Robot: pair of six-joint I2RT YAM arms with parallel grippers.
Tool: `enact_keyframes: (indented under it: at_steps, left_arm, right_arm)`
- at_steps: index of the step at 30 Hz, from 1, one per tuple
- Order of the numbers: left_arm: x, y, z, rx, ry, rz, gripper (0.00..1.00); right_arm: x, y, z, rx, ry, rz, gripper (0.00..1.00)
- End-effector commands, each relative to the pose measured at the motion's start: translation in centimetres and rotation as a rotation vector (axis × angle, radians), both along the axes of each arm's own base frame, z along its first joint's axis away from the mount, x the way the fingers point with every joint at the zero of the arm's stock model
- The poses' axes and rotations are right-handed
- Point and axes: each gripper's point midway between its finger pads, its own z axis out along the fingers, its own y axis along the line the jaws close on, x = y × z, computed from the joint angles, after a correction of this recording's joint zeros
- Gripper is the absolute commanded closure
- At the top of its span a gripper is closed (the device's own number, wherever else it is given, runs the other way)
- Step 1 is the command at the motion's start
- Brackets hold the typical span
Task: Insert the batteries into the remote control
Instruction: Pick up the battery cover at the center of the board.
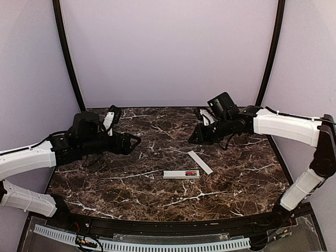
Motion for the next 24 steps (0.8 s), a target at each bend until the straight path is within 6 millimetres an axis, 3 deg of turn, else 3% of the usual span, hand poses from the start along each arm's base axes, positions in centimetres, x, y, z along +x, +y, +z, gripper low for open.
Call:
enact_keyframes:
  at_steps: [1, 7, 13, 20, 24]
  left_arm:
    - [-1.3, 2.6, 1.9, 0.026, -0.034, 0.055, 0.01]
    - [-2.5, 5.0, 6.2, 0.033, -0.154, 0.082, 0.01]
    - [-2.8, 5.9, 8.1, 0.055, -0.196, 0.092, 0.01]
    - [-0.6, 5.1, 8.7, 0.077, -0.223, 0.130, 0.01]
    - [1.5, 4.8, 9.9, 0.076, -0.243, 0.179, 0.01]
  right_arm:
    - [1.1, -3.6, -2.8, -0.268, 0.010, -0.107, 0.76]
    - [3.8, -3.4, -3.5, -0.406, -0.025, -0.102, 0.72]
    - [6.2, -2.6, -5.4, -0.505, -0.033, -0.088, 0.77]
    - [7.7, -2.2, -8.1, -0.588, -0.025, -0.033, 0.81]
    - [8.2, -1.7, -9.1, -0.553, -0.002, 0.006, 0.76]
